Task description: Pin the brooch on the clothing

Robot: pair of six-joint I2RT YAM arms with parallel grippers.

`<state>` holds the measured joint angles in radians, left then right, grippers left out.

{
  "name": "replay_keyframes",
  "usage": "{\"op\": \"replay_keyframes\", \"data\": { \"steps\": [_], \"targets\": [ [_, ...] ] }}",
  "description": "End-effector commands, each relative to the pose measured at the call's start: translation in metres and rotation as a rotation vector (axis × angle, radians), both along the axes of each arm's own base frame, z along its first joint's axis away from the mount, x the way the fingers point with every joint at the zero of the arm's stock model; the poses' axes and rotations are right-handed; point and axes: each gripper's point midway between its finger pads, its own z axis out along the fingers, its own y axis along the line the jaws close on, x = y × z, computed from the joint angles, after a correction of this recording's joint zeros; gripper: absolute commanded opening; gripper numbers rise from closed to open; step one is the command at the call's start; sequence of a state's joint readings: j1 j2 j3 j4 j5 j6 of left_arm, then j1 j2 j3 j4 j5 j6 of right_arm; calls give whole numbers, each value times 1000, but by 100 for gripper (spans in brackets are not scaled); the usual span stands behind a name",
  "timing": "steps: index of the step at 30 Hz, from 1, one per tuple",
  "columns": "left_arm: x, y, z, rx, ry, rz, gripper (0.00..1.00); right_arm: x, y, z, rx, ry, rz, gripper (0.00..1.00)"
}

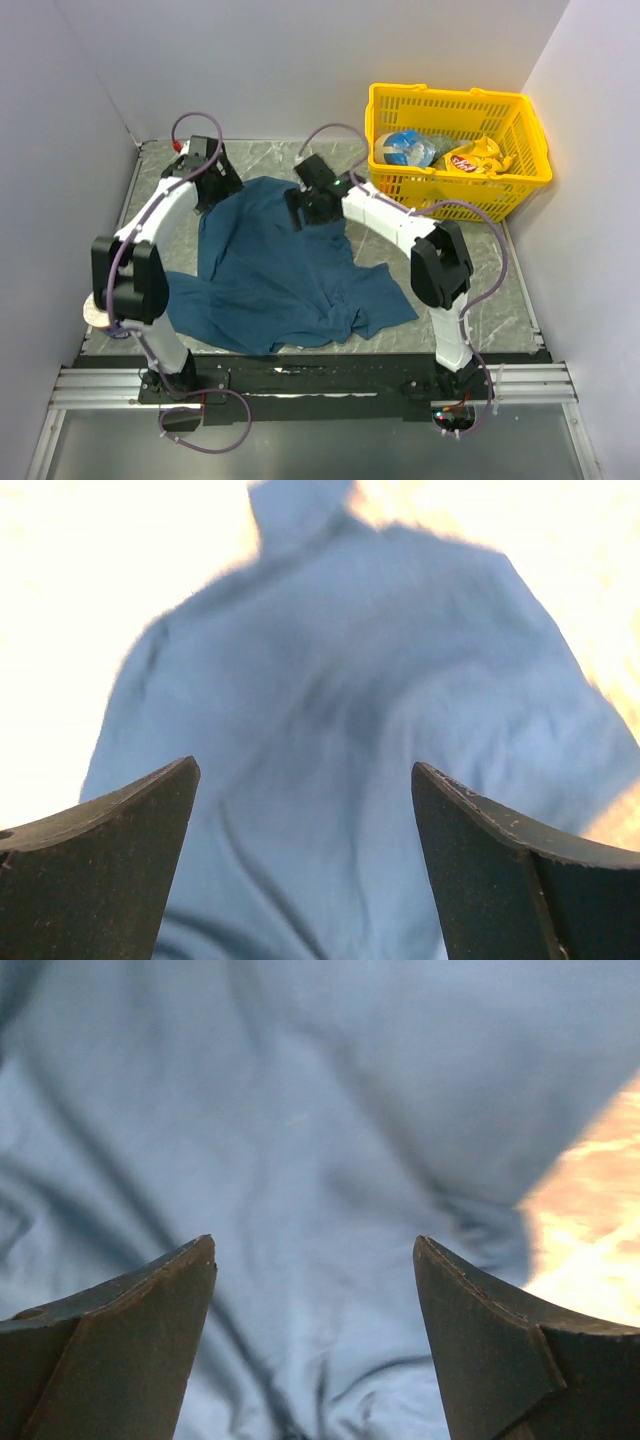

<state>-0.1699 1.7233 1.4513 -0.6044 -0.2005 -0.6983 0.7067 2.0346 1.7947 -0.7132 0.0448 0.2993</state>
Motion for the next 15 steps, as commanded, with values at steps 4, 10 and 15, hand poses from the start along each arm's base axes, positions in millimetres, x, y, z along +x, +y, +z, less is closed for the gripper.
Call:
{"op": "replay_keyframes", "data": {
  "steps": [4,10,15],
  "targets": [
    [54,31,-18,103,15,21,91,68,-46,4,-44,-60,-226,84],
    [90,42,-31,118,-18,14,86,80,-42,-28,-88,-12,-254,84],
    [117,52,-40,146,-33,21,71,92,-50,-43,-122,0,-303,82]
  ]
}}
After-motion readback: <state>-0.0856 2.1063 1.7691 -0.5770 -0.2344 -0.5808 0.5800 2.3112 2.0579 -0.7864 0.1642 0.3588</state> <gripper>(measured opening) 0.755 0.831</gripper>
